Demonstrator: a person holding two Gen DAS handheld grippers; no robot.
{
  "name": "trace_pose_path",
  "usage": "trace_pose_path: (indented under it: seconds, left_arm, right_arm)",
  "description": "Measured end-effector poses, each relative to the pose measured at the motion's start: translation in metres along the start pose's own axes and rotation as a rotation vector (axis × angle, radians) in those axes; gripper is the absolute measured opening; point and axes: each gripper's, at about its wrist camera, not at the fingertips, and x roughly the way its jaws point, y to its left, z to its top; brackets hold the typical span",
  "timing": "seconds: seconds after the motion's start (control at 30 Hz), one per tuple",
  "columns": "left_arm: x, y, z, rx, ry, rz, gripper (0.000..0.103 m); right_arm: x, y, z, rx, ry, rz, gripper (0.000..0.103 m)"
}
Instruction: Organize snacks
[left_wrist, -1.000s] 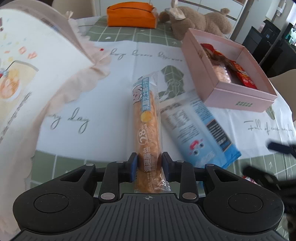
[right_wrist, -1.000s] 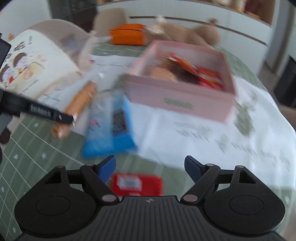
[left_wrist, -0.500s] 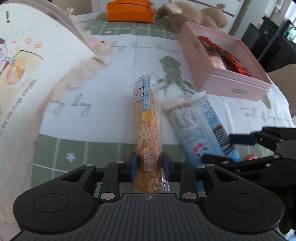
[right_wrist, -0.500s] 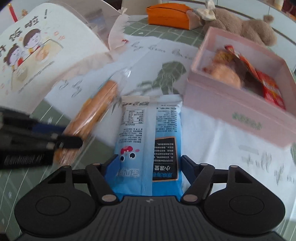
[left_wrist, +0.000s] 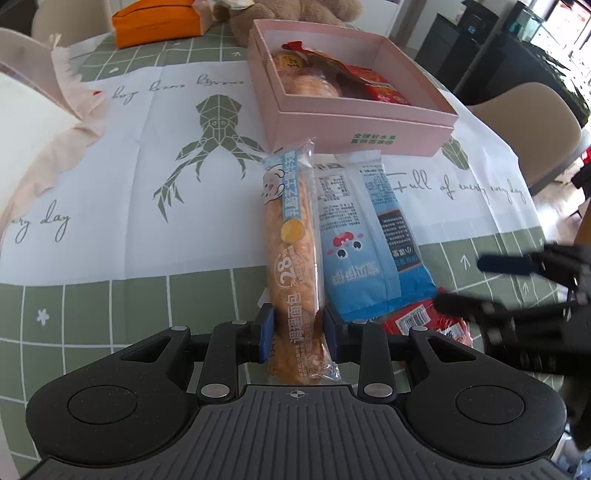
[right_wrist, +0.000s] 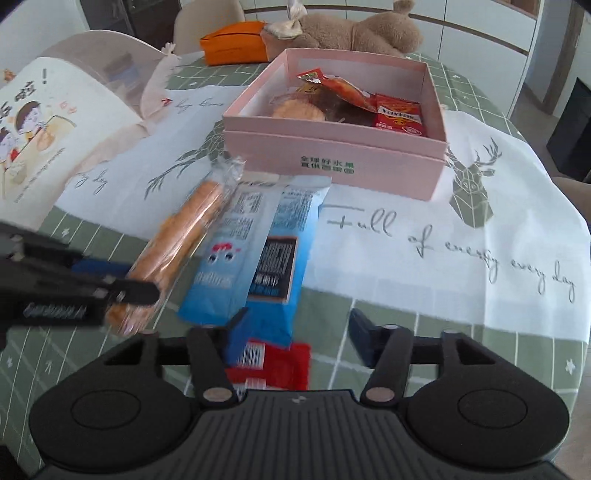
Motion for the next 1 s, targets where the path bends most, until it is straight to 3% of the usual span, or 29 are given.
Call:
trace_pose_path:
  seconds: [0.27,0.37,0.43,0.57,0.77,0.9,1.0]
  left_arm:
    - [-0.002,0.001,-0.002,-0.012,0.004,0.045,0.033]
    - [-0.003,0.0,-0.004,-0.015,0.0,0.051,0.033]
    - [-0.003,0.001,-0.004,-0.019,-0.001,0.054,0.033]
    - [-0.003,-0.002,-0.004,-0.011,-0.004,0.067,0.033]
    - [-0.004,-0.004,-0.006,-0.011,-0.007,0.074,0.033]
    - [-0.006,0.002,-0.006,-0.032,-0.013,0.065,0.033]
    - [-0.009,0.011,-0.006,-0.052,-0.027,0.098,0.033]
  right_arm:
    - [-0.005,0.009,-0.045,-0.042,0.081,0.069,0.067]
    - [-0.001,0.014,-0.056,-0.084,0.06,0.027,0.066]
    - [0.0,0.015,-0.053,-0.109,0.046,-0.014,0.052]
    - [0.007,0.001,-0.038,-0.081,0.014,-0.051,0.051]
    - [0.011,-0.025,-0.02,0.024,-0.019,-0.116,0.055]
    - [-0.006,-0.032,-0.018,0.098,-0.084,-0.075,0.069]
    - [-0.008,-0.025,-0.008,0.12,-0.095,-0.021,0.07]
